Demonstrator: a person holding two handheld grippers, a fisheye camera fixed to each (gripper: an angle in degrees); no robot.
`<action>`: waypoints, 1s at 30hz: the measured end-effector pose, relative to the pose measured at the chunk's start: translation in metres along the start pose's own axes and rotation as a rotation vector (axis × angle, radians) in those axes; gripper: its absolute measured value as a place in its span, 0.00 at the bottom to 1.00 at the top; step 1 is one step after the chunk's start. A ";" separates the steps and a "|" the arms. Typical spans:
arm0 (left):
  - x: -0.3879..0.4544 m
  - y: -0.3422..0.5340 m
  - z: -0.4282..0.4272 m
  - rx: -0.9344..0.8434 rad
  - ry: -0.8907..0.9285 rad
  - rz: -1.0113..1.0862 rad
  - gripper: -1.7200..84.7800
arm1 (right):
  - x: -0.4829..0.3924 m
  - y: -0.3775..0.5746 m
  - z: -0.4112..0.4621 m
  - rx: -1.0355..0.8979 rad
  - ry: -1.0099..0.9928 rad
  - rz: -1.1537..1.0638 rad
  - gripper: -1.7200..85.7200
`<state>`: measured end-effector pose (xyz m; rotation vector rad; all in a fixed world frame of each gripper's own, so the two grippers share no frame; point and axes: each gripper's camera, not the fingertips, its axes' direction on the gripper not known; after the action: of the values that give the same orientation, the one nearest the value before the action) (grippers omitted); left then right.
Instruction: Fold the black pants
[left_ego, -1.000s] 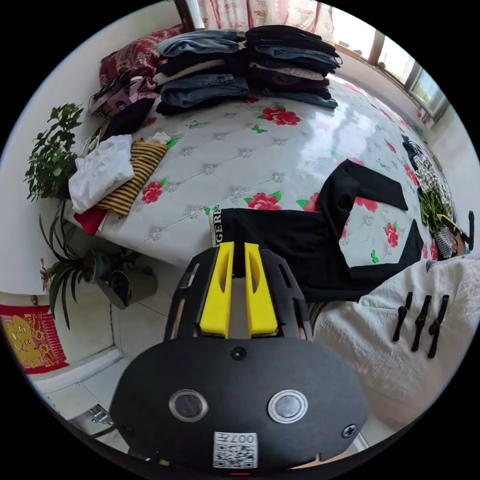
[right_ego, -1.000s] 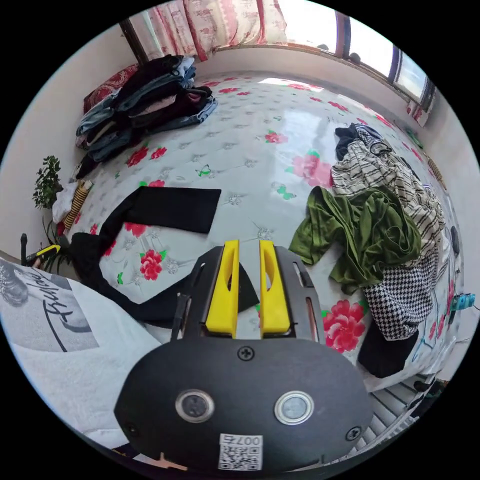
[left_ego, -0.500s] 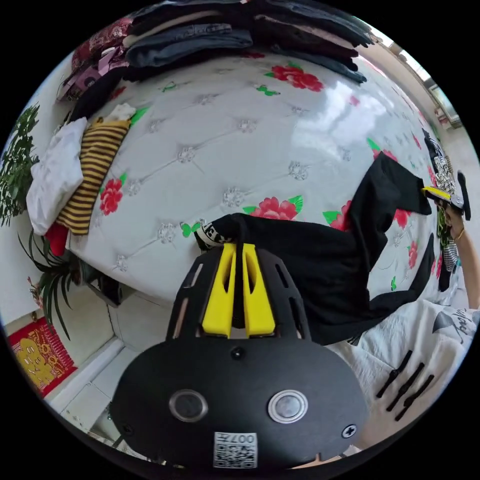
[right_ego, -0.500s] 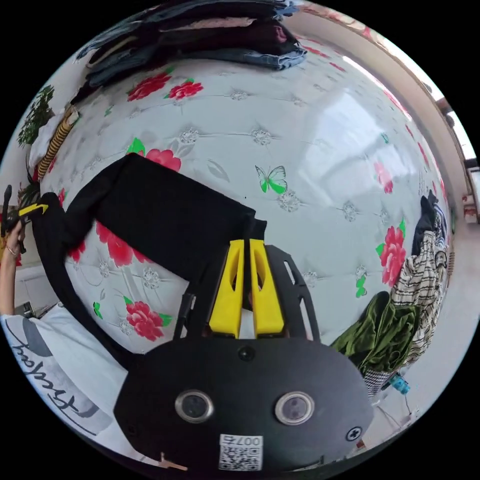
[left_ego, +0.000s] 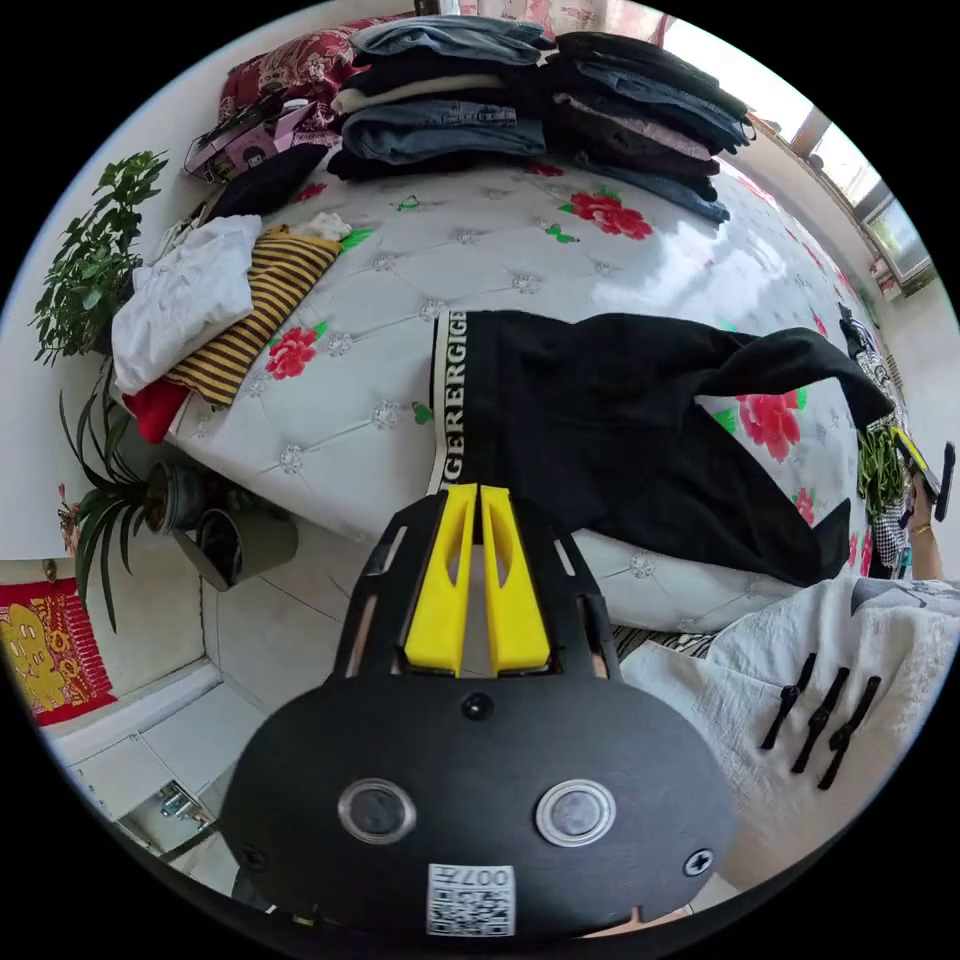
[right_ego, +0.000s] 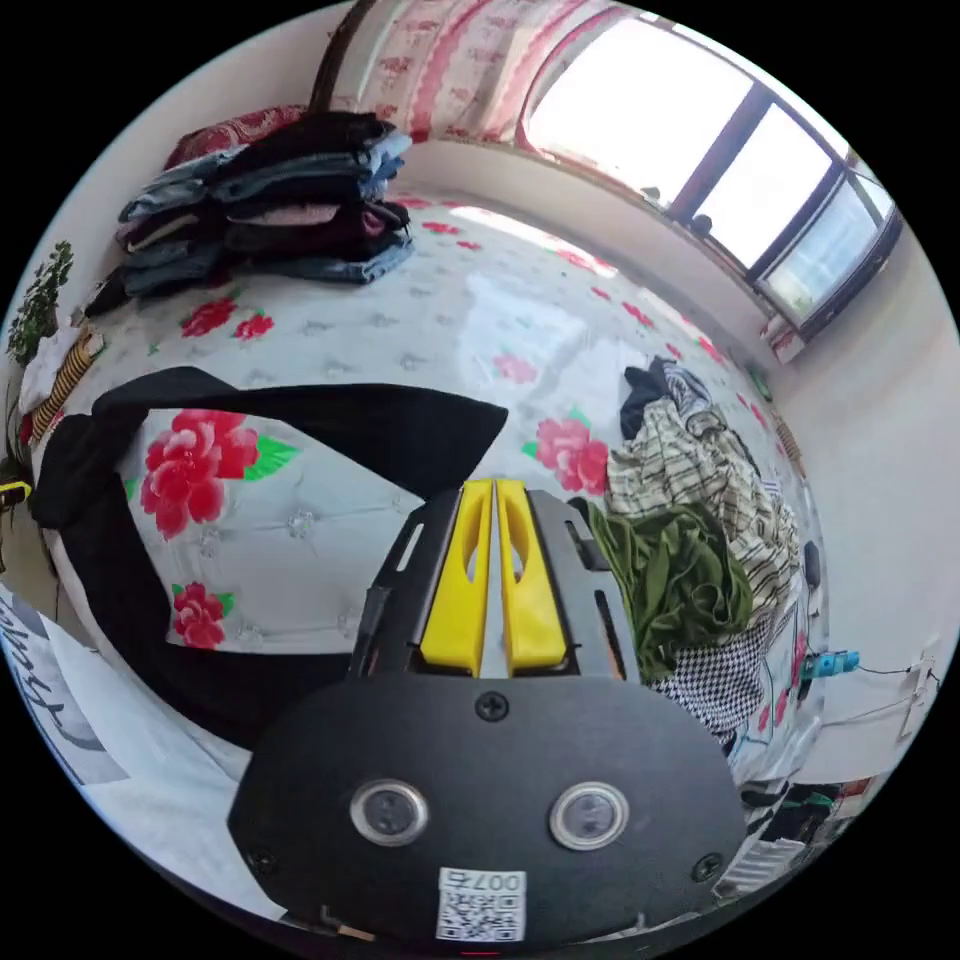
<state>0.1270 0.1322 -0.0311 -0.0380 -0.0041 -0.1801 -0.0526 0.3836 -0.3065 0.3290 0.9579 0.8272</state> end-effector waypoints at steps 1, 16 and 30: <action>0.000 0.000 0.003 -0.007 -0.014 -0.004 0.01 | 0.004 0.012 0.020 -0.097 -0.011 0.036 0.02; 0.053 -0.169 0.062 -0.055 0.044 0.251 0.11 | -0.010 -0.089 0.077 -0.190 -0.264 -0.110 0.11; 0.049 -0.188 0.100 -0.024 -0.048 0.117 0.04 | 0.033 -0.072 -0.067 0.423 -0.268 -0.163 0.02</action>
<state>0.1410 -0.0578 0.0758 -0.0662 -0.0479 -0.0621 -0.0633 0.3541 -0.4056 0.6983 0.8883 0.4127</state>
